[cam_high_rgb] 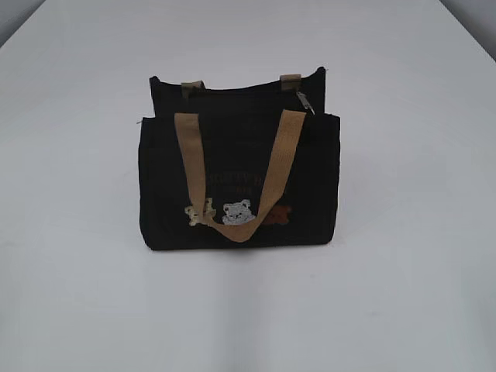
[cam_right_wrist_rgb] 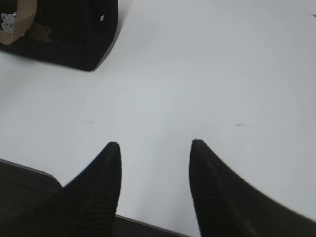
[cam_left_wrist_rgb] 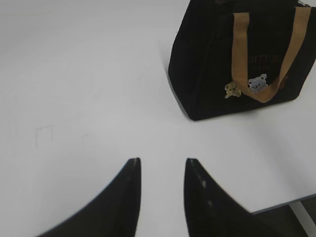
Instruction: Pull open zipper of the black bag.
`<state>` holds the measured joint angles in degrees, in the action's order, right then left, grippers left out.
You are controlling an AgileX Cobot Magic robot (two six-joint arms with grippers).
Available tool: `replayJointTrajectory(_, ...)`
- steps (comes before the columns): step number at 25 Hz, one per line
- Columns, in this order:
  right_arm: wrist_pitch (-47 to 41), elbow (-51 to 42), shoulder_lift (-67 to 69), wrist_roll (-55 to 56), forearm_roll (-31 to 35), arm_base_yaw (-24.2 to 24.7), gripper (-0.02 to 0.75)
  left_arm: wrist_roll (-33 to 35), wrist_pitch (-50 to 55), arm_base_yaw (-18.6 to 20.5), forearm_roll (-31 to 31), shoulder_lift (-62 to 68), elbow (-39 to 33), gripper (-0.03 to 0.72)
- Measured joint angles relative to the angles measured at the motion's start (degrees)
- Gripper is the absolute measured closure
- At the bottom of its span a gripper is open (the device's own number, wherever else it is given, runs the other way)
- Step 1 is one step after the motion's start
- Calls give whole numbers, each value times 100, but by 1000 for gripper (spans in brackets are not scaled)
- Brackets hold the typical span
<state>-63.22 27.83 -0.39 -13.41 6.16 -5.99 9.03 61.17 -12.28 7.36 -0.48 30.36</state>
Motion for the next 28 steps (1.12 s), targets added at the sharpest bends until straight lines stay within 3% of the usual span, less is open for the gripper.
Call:
replayJointTrajectory(16, 17, 0, 0, 0, 6, 7, 380, 0, 0, 13, 11, -6, 0, 462)
replayJointTrajectory(18, 17, 0, 0, 0, 6, 136, 380, 5, 0, 194, 19, -6, 0, 462)
replayJointTrajectory(23, 19, 0, 0, 0, 6, 478, 380, 5, 0, 1107, 22, -6, 0, 462)
replayJointTrajectory(28, 19, 0, 0, 0, 6, 490, 380, 5, 0, 1155, 22, -6, 0, 462)
